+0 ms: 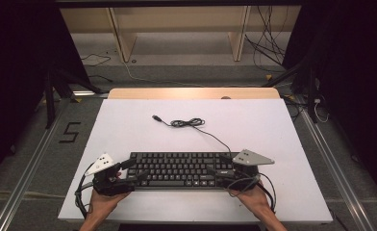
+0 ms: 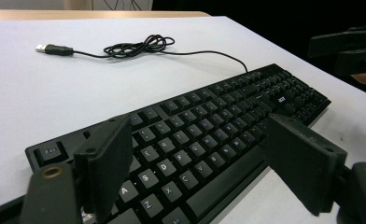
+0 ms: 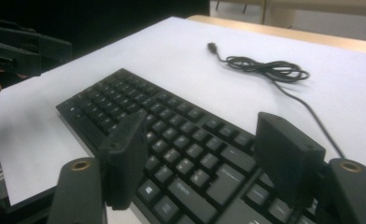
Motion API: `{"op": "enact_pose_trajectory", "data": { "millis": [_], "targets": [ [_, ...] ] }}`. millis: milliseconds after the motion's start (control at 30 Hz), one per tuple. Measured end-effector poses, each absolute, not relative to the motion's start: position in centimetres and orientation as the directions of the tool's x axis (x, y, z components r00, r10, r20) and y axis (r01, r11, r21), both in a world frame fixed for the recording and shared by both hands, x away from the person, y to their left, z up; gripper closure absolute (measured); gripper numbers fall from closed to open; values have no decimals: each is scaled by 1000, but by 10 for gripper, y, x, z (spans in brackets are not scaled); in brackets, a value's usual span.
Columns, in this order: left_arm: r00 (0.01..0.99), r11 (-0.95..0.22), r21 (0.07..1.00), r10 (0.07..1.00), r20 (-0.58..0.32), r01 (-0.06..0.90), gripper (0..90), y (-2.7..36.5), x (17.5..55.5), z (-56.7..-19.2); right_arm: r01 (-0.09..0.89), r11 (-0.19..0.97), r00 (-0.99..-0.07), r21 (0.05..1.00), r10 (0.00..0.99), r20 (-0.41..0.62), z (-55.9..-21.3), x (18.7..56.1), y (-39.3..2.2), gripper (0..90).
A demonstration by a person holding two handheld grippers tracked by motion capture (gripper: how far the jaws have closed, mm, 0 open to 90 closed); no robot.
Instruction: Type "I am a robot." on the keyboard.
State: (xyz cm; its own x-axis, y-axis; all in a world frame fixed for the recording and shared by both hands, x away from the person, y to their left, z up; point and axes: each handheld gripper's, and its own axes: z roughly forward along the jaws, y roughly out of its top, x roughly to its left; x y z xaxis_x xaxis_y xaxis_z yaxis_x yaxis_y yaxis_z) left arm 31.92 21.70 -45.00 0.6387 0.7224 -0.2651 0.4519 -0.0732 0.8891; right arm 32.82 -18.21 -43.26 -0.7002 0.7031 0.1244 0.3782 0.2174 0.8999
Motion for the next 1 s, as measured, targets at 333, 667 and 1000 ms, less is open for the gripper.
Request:
{"op": "enact_pose_trajectory", "data": {
  "millis": [333, 667, 1000],
  "targets": [
    [643, -74, 889, 718, -266, 451, 236, 216, 319, -450, 364, 155, -663, 918, 736, 139, -431, 311, -211, 283],
    [647, -79, 889, 715, -265, 450, 235, 216, 319, -450, 371, 145, -646, 917, 750, 142, -434, 301, -222, 256],
    [646, -78, 890, 716, -264, 450, 235, 216, 317, -450, 367, 143, -636, 919, 760, 136, -438, 291, -230, 242]
  ]
}}
